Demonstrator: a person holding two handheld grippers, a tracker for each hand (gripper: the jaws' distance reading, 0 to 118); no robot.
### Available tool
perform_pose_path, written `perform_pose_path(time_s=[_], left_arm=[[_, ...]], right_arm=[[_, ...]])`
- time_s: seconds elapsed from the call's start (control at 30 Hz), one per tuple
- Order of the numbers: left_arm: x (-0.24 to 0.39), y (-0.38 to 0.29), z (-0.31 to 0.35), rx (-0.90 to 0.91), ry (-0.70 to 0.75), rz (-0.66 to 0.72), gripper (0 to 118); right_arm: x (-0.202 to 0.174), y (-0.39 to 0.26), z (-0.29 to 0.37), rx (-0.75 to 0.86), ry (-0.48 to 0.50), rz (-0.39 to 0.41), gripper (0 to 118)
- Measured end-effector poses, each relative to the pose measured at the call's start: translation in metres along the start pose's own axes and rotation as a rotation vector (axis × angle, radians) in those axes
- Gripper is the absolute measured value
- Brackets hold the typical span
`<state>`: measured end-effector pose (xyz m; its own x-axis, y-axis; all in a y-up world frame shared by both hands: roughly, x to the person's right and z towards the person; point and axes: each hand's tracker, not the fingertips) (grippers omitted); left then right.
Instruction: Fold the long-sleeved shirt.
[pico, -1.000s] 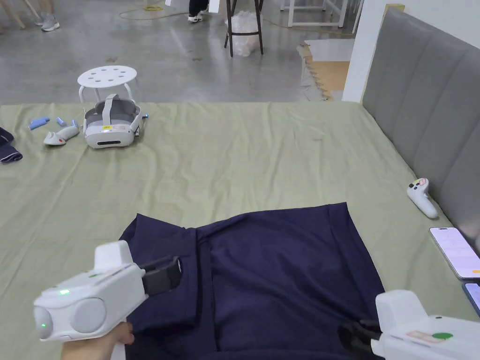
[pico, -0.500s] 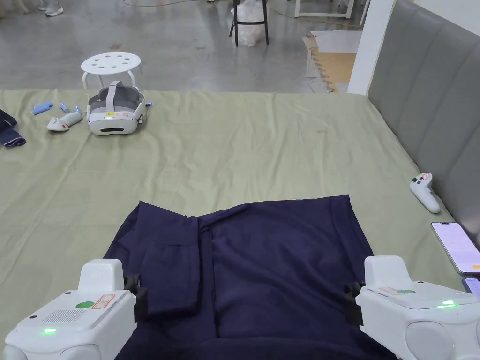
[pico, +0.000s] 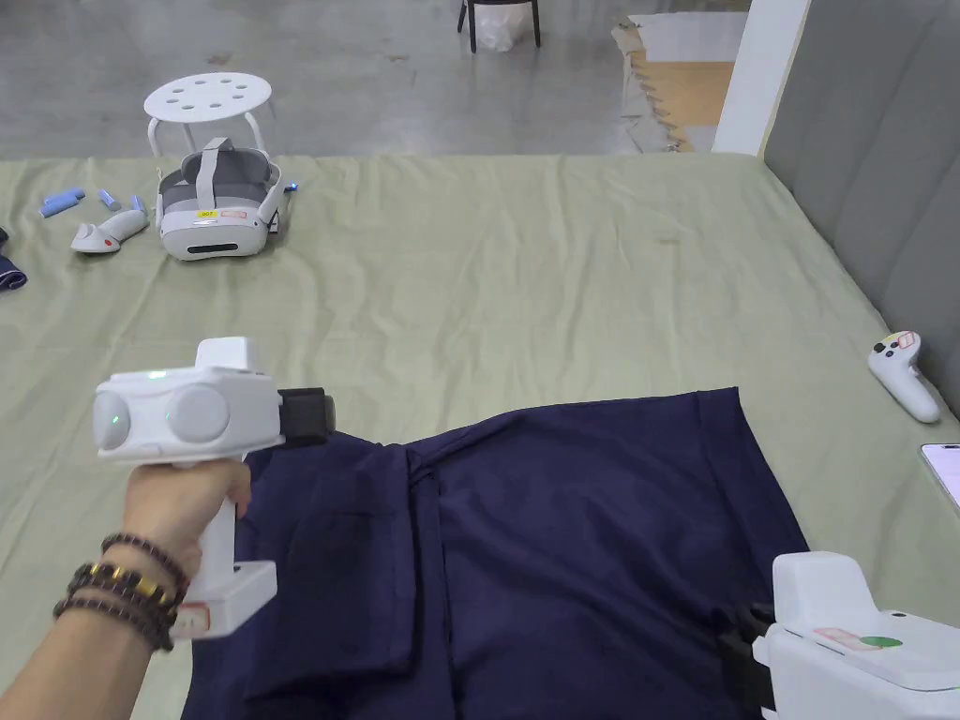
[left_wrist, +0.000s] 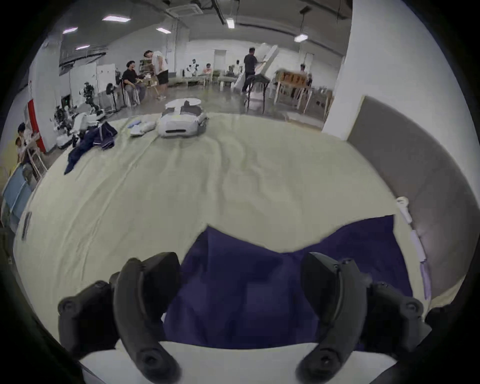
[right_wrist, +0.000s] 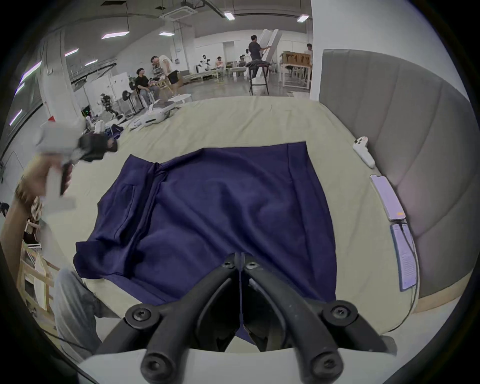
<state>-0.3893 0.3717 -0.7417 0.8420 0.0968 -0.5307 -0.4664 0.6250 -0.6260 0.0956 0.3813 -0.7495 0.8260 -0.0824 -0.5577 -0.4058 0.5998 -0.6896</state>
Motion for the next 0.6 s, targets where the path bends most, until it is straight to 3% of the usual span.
perform_pose_path(time_s=[0.17, 0.2, 0.3, 0.43, 0.53, 0.57, 0.6], left_arm=[[-0.02, 0.016, -0.072, -0.18, 0.046, 0.093, 78], [-0.021, 0.013, -0.079, -0.218, 0.033, 0.09, 65], [-0.017, 0.0, -0.076, -0.221, 0.001, 0.067, 12], [-0.013, 0.002, -0.052, -0.16, -0.011, 0.03, 10], [-0.023, 0.006, -0.036, -0.13, -0.064, 0.123, 10], [-0.023, 0.009, -0.034, -0.125, -0.069, 0.128, 10], [-0.023, 0.008, -0.031, -0.129, -0.065, 0.111, 10]], right_arm=[[0.008, 0.001, -0.015, -0.052, -0.018, 0.008, 0], [0.013, 0.004, -0.019, -0.067, -0.028, 0.003, 3], [0.033, 0.028, -0.037, -0.072, -0.043, 0.023, 3], [0.068, 0.104, -0.068, -0.011, -0.057, 0.01, 3], [0.081, 0.177, -0.097, 0.019, -0.083, 0.027, 3], [0.087, 0.201, -0.115, -0.002, -0.086, 0.051, 13], [0.093, 0.221, -0.133, -0.035, -0.097, 0.052, 48]])
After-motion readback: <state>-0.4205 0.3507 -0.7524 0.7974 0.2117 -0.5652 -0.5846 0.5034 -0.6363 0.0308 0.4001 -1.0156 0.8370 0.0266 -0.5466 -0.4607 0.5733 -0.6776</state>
